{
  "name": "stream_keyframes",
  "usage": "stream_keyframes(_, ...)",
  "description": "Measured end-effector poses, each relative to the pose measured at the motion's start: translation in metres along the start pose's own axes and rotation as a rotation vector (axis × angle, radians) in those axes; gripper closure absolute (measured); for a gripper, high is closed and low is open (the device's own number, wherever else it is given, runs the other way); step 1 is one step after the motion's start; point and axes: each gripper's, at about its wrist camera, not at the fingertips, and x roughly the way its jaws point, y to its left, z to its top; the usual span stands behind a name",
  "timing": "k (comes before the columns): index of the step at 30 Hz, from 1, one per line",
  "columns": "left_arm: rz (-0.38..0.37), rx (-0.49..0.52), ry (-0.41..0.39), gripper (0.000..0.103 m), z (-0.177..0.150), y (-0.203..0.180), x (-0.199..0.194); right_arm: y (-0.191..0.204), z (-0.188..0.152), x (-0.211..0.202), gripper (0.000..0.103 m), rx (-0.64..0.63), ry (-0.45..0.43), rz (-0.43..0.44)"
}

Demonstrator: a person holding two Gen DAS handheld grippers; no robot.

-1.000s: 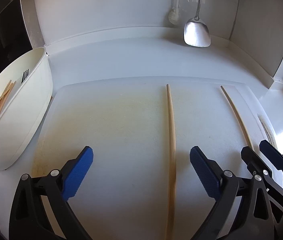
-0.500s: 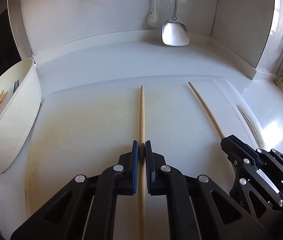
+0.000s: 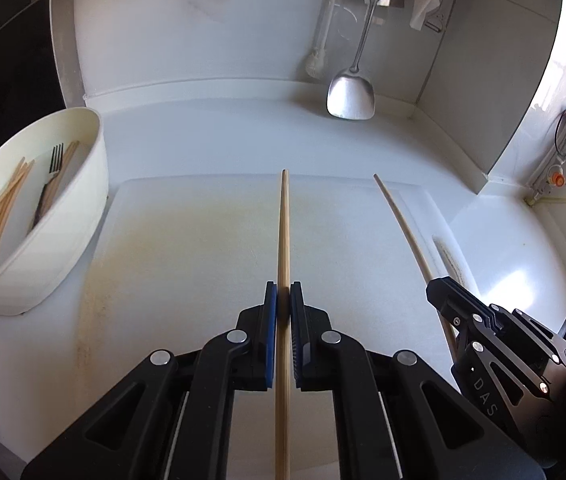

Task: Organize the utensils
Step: 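Carry the left tool's chopstick over the white bowl while the right tool carries its own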

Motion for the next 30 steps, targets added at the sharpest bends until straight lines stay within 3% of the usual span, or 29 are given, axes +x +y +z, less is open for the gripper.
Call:
stream_keyframes(9, 0.108, -0.095, -0.081, 0.096, 0.027, 0.042, -0.084, 0.045, 0.051, -0.045, 0.097, -0.074, -0.046, 0.126)
stream_keyframes(17, 0.197, -0.192, -0.137, 0.096, 0.051, 0.142, -0.124, 0.14, 0.084, -0.041, 0.097, -0.149, -0.062, 0.233)
stream_keyframes(25, 0.236, -0.232, -0.094, 0.096, 0.067, 0.279, -0.108, 0.244, 0.104, 0.016, 0.097, -0.15, -0.009, 0.277)
stream_keyframes(30, 0.206, -0.235, -0.025, 0.096, 0.073, 0.323, -0.079, 0.286, 0.107, 0.055, 0.097, -0.111, 0.053, 0.29)
